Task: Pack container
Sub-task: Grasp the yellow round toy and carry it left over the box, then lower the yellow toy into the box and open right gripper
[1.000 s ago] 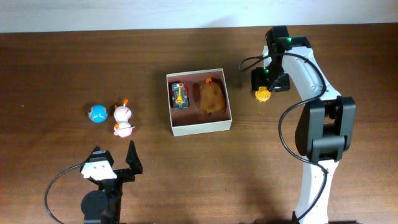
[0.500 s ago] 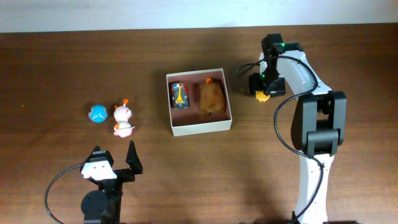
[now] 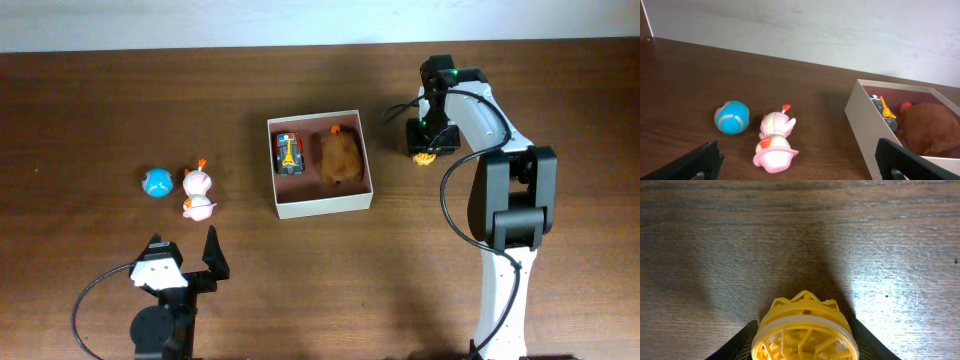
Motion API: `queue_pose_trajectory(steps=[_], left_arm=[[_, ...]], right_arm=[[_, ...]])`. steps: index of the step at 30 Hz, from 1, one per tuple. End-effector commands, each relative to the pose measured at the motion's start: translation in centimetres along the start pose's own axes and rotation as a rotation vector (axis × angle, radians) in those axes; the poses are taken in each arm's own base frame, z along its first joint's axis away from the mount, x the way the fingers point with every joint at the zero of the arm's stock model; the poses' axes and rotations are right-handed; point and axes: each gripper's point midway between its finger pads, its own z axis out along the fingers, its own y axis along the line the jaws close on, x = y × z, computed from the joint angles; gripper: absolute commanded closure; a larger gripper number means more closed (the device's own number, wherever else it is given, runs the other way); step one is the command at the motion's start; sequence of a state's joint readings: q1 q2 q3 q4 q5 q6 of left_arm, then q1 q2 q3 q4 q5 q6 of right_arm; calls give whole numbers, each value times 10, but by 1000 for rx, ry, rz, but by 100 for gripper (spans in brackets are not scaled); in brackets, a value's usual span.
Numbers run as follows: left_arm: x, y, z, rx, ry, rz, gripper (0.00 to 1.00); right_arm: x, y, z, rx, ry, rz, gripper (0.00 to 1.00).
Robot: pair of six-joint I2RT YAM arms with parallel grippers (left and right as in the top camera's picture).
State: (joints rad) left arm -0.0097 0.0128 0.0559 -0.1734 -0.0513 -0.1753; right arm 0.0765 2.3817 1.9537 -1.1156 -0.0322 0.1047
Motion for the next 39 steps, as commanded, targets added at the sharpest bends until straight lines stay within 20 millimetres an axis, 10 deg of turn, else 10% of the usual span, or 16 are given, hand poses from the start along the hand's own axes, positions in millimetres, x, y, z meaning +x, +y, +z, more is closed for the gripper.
queue_pose_trajectory(steps=[1,14,24,39], left_arm=[[1,0,0,6,-4,15,0],[0,0,0,5,-4,15,0],[0,0,0,5,-4,15,0],[0,0,0,5,-4,15,0]], right_arm=[[6,-4,7,25,30,8,53],[3,17,-65,-78,21,-33,54],[12,119,-165,-390,-80,-285,53],[32,245,-148,-355,-176,-516,50]])
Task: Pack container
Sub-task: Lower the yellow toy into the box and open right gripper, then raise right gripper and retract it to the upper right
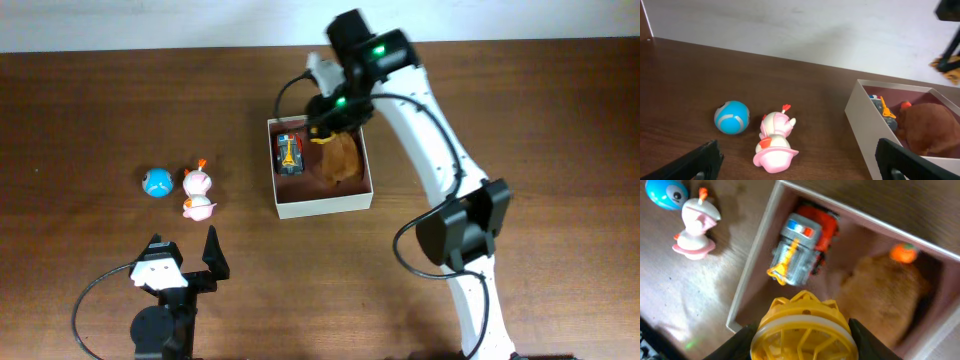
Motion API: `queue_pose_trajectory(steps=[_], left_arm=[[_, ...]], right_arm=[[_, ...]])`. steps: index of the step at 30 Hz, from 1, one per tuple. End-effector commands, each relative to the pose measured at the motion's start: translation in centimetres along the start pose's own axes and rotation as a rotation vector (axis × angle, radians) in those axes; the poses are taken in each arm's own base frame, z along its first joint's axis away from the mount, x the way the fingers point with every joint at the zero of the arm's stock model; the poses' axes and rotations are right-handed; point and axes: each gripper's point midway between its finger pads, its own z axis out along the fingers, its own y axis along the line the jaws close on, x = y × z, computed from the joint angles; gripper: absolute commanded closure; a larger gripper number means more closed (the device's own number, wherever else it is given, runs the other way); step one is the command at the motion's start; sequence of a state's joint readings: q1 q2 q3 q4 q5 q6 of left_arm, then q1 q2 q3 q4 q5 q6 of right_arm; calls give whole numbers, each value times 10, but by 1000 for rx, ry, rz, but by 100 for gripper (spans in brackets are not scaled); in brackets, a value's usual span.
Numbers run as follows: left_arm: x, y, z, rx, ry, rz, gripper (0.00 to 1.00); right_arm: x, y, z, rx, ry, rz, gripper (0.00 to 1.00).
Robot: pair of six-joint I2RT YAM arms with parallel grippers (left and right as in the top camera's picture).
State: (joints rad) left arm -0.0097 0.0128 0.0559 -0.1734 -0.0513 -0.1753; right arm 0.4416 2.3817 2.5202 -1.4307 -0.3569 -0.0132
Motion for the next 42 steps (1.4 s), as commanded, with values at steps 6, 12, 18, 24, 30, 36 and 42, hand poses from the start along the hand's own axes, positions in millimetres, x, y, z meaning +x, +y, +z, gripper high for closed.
queue_pose_trajectory(steps=[6,12,18,24,30,36,42], left_arm=[[0,0,0,5,-4,15,0],[1,0,0,6,-4,15,0],[1,0,0,6,-4,15,0],[0,0,0,5,-4,15,0],[1,0,0,6,-4,15,1],[0,0,0,5,-4,15,0],[1,0,0,6,-4,15,0]], right_arm=[[-5,-1,42,56,-22,31,50],[1,-15,64,90,-6,51,50],[-3,-20,66,113,-20,43,30],[-6,-21,66,117,-32,40,29],[-11,2,35,53,-45,34,29],[-18,9,-65,120,-152,63,20],[4,-75,-168,413,-286,318,1]])
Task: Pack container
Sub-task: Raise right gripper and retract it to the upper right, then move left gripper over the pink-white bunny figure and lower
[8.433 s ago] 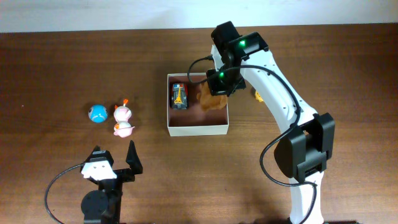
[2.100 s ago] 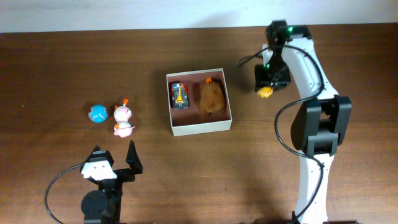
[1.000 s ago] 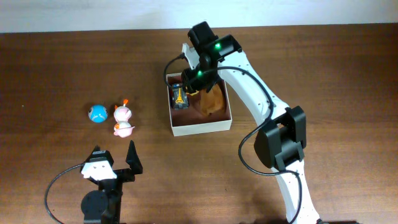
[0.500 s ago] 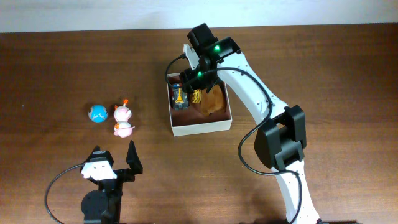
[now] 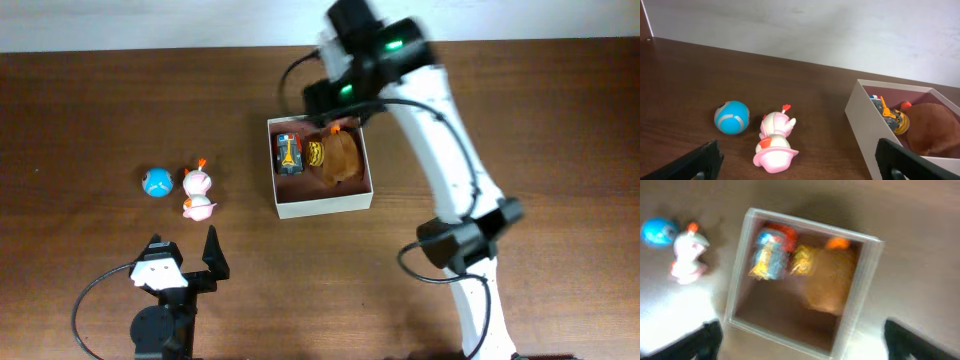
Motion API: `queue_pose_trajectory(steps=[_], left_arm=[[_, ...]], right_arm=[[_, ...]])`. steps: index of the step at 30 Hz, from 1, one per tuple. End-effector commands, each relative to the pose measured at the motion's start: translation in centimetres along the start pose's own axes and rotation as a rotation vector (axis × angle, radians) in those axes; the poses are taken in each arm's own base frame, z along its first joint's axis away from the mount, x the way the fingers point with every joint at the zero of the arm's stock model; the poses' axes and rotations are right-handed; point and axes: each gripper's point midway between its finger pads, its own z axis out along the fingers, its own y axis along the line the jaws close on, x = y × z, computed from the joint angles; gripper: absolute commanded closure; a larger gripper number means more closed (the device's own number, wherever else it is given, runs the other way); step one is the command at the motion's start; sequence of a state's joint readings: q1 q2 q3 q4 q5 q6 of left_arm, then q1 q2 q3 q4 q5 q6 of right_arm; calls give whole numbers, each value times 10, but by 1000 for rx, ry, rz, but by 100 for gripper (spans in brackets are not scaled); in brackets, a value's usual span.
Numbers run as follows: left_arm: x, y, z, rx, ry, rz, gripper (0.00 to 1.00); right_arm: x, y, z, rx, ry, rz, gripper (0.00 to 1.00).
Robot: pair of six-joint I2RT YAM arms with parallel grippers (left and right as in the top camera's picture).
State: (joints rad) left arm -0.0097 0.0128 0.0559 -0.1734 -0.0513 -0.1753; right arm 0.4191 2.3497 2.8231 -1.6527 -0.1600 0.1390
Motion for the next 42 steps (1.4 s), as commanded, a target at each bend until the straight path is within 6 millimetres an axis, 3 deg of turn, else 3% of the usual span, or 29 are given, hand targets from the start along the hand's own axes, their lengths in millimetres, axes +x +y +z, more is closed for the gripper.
queue_pose_trajectory(steps=[1,8,19,24,30,36,39,42], left_arm=[[0,0,0,5,-4,15,0],[0,0,0,5,-4,15,0],[0,1,0,-2,-7,15,0],[-12,-7,0,39,-53,3,0],[-38,-14,-8,62,-85,2,0],[-77,5,-19,-117,81,15,0],[-98,4,-8,-153,210,55,1],[-104,-9,8,-111,373,62,0]], right_arm=[[-13,-92,-66,246,-160,203,1],[5,-180,-67,326,-114,418,1],[74,-290,-22,389,116,641,1],[105,-310,-6,326,192,740,1],[126,-317,4,322,260,777,1],[128,-316,6,320,268,777,2],[128,-316,6,320,268,777,2],[128,-316,6,320,268,777,1]])
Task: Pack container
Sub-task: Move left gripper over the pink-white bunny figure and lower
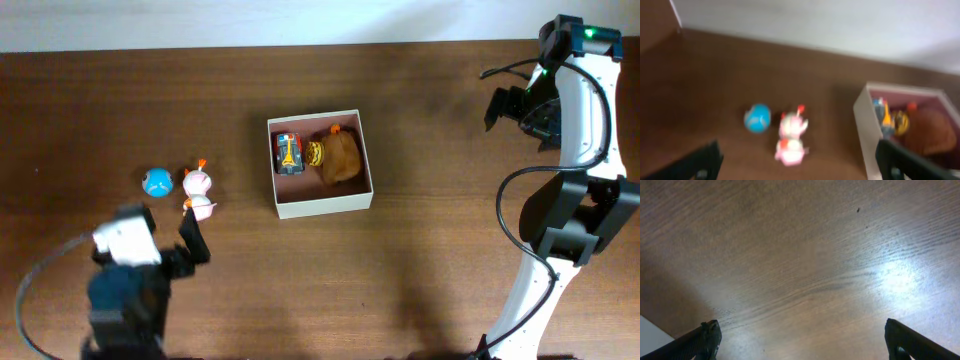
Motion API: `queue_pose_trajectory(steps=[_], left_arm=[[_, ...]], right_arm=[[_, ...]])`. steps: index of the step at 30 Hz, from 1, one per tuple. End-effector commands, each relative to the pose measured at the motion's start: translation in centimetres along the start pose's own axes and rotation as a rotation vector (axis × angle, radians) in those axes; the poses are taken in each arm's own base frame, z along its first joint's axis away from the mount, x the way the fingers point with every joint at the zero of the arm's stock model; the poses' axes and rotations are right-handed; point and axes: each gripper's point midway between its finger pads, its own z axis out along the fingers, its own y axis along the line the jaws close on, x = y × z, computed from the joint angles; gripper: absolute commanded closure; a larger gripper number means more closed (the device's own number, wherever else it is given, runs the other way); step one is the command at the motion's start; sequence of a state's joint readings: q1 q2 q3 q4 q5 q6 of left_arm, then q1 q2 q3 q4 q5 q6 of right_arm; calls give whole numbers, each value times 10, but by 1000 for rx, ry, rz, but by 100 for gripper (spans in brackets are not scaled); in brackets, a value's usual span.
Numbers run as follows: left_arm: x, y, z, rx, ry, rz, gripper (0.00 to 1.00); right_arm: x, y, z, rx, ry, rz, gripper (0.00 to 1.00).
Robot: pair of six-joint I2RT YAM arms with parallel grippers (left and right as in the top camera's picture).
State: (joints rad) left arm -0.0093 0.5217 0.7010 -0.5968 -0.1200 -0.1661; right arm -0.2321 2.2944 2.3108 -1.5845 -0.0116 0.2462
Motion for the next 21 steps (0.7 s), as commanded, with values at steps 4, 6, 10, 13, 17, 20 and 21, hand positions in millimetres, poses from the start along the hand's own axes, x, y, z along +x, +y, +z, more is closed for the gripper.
queue_pose_trajectory(steps=[4,6,10,13,17,20,21], left_arm=[[-11,-36,33,126,317,32,1],[-2,-46,46,171,392,23,0],[26,-45,73,156,525,22,0],[49,-43,91,139,620,20,0],[82,-37,107,84,751,-6,0],[109,-30,122,30,845,-20,6],[114,-29,126,23,859,-27,6]], right_arm=[[0,2,2,-6,3,-5,1],[0,2,2,-6,3,-5,1],[0,2,2,-6,3,-5,1],[0,2,2,-6,3,-5,1],[0,2,2,-6,3,-5,1],[0,2,2,-6,3,-5,2],[0,2,2,-6,3,-5,1]])
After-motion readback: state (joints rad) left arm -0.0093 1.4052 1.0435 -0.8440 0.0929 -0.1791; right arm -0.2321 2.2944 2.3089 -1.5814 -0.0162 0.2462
